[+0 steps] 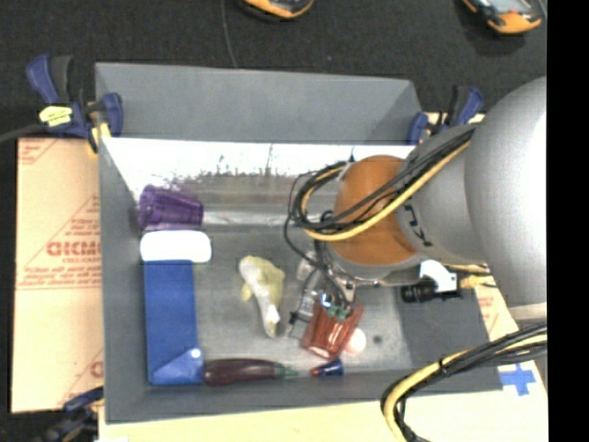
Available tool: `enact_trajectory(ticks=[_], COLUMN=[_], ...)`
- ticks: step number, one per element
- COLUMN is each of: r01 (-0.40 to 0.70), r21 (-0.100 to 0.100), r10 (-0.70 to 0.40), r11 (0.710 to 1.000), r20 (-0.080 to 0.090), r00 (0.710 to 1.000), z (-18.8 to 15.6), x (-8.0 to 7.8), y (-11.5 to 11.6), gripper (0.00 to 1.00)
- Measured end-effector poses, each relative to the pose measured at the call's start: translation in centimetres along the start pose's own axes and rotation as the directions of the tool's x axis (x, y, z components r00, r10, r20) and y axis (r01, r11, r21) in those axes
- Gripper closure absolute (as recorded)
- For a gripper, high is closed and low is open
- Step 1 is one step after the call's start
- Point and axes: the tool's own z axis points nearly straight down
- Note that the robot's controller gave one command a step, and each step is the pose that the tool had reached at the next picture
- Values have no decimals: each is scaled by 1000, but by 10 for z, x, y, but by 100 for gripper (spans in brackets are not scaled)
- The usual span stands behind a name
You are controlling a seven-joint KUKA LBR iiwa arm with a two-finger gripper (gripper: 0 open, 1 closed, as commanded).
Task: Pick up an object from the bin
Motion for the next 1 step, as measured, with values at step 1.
enact_trajectory(ticks=[1], r01=[209], r21=[-1], r10=[-209], r11=[978], r20=[0], r00=[978], z=[5], x=[-15], y=[-23], gripper=[0])
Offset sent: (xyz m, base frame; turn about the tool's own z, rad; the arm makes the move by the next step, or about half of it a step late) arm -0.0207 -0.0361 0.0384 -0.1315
